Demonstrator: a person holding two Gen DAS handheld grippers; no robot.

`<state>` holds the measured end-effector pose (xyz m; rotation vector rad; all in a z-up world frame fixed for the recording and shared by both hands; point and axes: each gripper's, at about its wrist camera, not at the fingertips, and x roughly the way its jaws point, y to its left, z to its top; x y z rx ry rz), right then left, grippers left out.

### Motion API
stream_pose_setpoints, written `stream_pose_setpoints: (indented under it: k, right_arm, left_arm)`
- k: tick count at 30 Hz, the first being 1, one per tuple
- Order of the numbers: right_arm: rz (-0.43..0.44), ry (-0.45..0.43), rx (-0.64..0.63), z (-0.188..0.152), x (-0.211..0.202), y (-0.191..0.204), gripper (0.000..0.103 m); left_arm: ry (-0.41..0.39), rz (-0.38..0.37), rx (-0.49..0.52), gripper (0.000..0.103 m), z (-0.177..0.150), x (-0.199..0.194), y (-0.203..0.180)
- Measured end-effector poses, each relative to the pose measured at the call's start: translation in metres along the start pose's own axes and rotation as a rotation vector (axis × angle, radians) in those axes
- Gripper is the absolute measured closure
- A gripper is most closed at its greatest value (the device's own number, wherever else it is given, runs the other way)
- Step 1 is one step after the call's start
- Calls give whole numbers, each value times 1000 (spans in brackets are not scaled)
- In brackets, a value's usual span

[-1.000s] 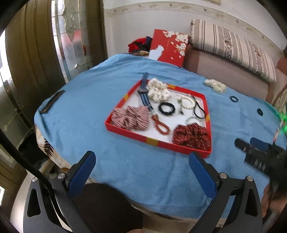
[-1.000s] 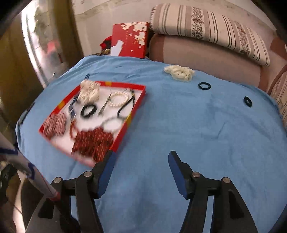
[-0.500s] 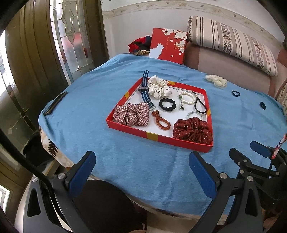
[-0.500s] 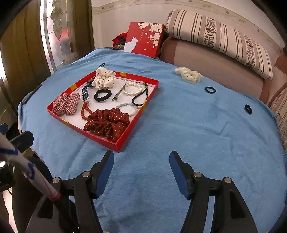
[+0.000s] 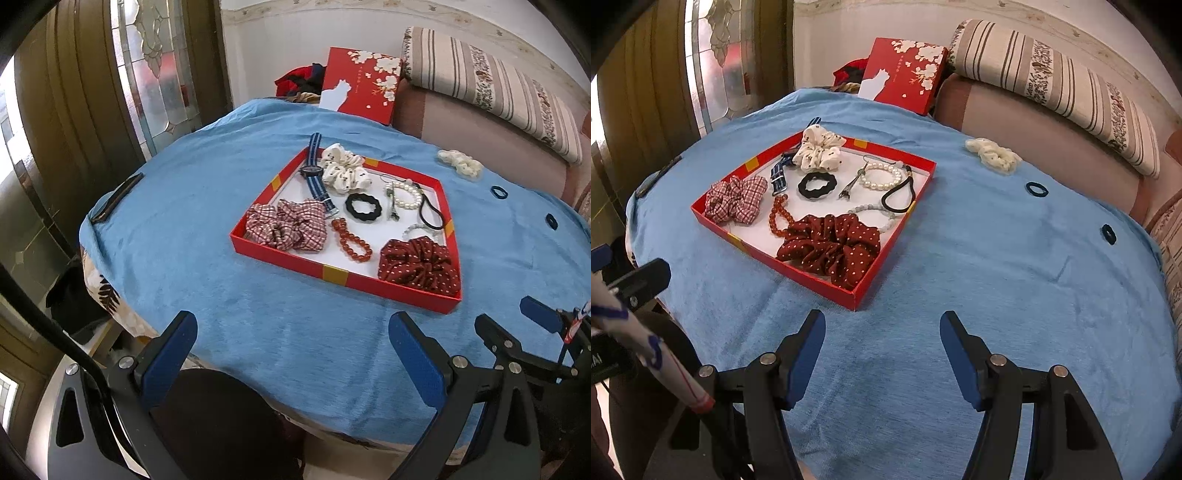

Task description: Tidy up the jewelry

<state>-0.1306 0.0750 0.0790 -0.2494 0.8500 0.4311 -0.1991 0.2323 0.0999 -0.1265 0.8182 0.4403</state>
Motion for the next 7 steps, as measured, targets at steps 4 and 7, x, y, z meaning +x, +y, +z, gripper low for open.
stream_pose_setpoints:
  k: [4, 7]
  right_arm:
    - [8, 8, -8, 0, 2, 4, 34]
    - [14, 10, -9, -1, 1, 5, 34]
  left_arm:
    - [5, 8, -26, 0, 2, 1, 8]
    - [8, 12, -39, 0, 3, 1, 10]
